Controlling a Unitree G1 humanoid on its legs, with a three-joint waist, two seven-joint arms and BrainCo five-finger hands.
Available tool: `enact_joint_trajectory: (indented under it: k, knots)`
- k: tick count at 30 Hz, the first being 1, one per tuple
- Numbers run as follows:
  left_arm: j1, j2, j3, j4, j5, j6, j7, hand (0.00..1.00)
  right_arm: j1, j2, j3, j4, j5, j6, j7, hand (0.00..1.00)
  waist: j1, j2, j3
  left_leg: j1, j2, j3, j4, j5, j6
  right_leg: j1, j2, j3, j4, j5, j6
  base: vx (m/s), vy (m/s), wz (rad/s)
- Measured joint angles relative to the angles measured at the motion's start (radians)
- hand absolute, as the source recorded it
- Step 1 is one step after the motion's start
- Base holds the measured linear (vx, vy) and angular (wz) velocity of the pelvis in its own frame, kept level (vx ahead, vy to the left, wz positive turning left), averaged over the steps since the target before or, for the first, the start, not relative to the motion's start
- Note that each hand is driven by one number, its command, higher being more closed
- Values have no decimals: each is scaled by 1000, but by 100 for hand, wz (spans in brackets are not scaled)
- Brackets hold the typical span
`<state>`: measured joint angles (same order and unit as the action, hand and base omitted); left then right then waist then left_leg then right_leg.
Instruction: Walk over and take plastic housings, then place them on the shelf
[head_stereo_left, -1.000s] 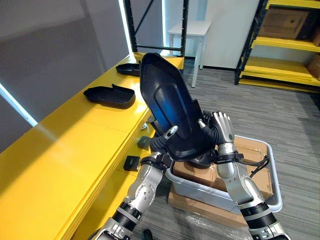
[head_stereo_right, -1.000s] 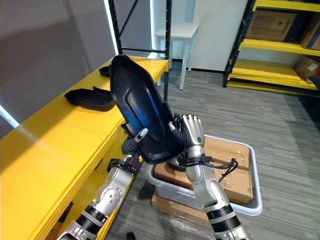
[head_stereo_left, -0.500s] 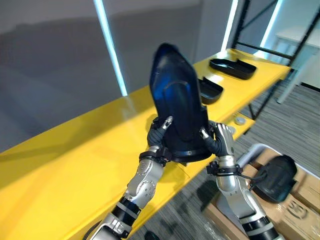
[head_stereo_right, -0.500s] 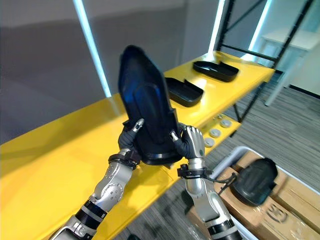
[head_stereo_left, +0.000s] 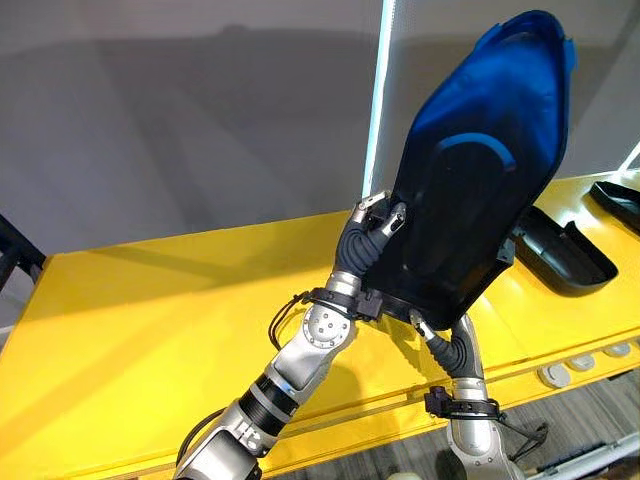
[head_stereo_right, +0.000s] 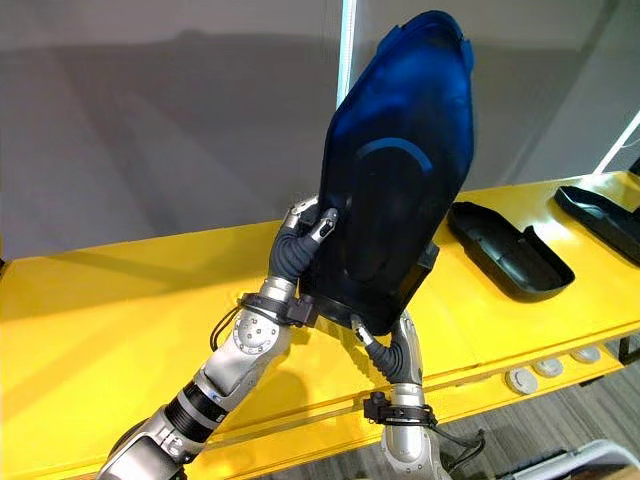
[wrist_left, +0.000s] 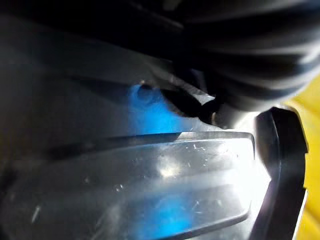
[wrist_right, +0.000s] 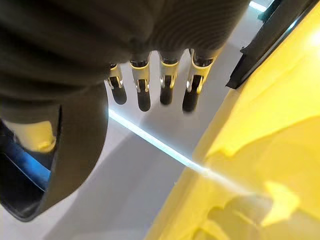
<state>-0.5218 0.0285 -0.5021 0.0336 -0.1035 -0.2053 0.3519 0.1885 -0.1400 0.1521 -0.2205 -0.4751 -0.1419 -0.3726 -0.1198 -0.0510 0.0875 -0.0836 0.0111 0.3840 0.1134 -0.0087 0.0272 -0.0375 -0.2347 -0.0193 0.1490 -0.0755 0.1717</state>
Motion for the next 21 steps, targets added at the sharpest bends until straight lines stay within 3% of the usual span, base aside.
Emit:
enact_joint_trajectory:
  k: [1,4,6,7,10,12,13,18,21]
  knots:
    - [23,-11,17,-6,57,1,1,100,-1,10,-3,0,24,-10,1,0,1,0,0,3,47,-3,6,2,-22,40,47,-17,-73,36,-26,86,-289,-11]
    - [58,-29,44,-18,116,2,7,100,1,17,-26,-1,62,-37,7,0,-4,8,6,-1,91,-36,22,9,-43,76,92,-53,-109,48,-39,45,-200,16]
    - [79,-59,81,-20,149,7,28,100,-7,6,-53,-3,116,-65,33,0,-5,37,22,-8,118,-69,33,20,-58,75,121,-80,-87,48,-42,-25,-129,28]
    - [85,-63,94,-23,153,10,38,100,-13,6,-57,-4,130,-69,39,0,-6,45,24,-16,124,-77,40,24,-65,65,126,-80,-74,45,-47,-72,-104,13]
    - [109,-63,181,-48,180,26,83,100,-42,19,-123,-51,284,-86,94,0,-1,48,30,-24,104,-170,-28,78,-136,0,125,-79,-41,20,-114,-112,-73,7]
    - [139,-66,233,-60,189,37,116,100,-54,32,-193,-86,396,-112,124,0,-5,58,39,-16,118,-152,60,-2,-100,2,128,-72,-64,33,-127,-70,-32,-15]
    - [151,-74,258,-56,208,52,134,100,-38,39,-233,-130,468,-123,139,0,-12,71,38,28,123,-134,7,-16,-112,11,141,-68,-75,47,-117,3,-11,-22]
    - [160,-79,321,-35,229,85,171,100,28,104,-289,-266,589,-186,163,0,-37,63,34,102,92,-83,-166,67,-99,10,136,-33,-131,97,-102,-28,53,-25]
    - [159,-86,325,16,228,112,170,100,60,119,-284,-269,618,-186,172,0,-37,63,33,132,84,-64,-200,82,-94,18,137,-18,-135,102,-97,15,40,-17]
